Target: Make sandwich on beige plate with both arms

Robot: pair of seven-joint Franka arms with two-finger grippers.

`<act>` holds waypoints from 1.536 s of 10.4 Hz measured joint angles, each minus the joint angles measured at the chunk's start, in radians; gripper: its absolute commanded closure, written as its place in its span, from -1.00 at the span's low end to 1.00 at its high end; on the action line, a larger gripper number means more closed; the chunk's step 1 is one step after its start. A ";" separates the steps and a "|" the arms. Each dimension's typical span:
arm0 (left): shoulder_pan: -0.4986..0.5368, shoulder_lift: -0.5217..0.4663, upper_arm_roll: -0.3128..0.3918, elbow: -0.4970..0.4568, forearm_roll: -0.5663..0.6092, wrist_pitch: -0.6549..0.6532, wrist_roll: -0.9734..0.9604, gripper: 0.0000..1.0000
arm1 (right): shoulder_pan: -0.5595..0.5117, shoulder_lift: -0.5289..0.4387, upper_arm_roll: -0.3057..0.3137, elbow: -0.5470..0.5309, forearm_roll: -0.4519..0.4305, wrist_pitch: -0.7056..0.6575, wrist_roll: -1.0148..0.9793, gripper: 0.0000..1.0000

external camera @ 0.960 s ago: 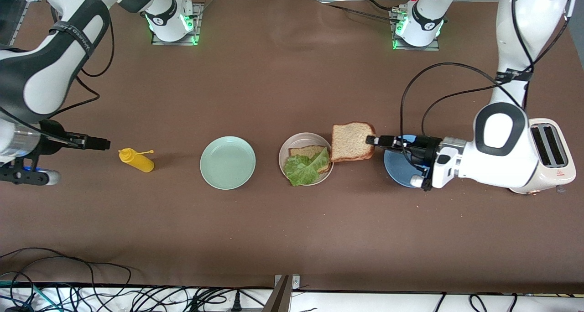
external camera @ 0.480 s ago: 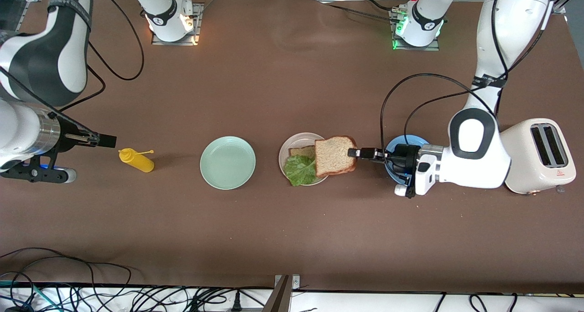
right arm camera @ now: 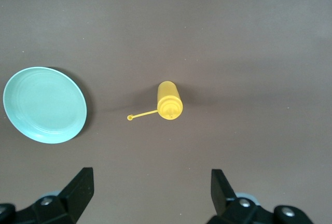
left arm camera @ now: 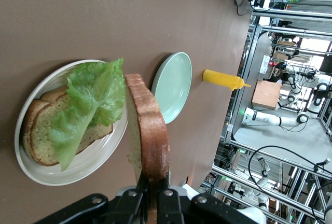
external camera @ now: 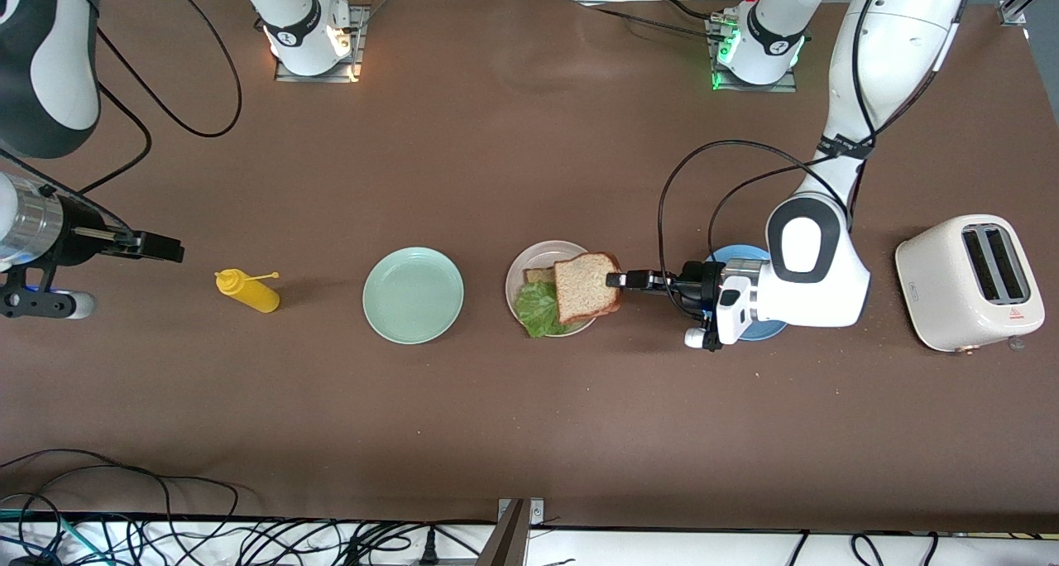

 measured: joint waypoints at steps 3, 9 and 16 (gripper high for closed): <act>-0.051 0.000 0.000 -0.058 -0.172 0.114 0.120 1.00 | -0.078 -0.114 0.069 -0.201 -0.025 0.140 -0.004 -1.00; -0.067 0.014 0.003 -0.118 -0.265 0.176 0.254 1.00 | -0.099 -0.256 0.094 -0.435 -0.111 0.332 -0.119 -1.00; -0.108 0.040 0.004 -0.163 -0.383 0.239 0.414 1.00 | -0.077 -0.235 0.034 -0.399 0.000 0.292 -0.076 -1.00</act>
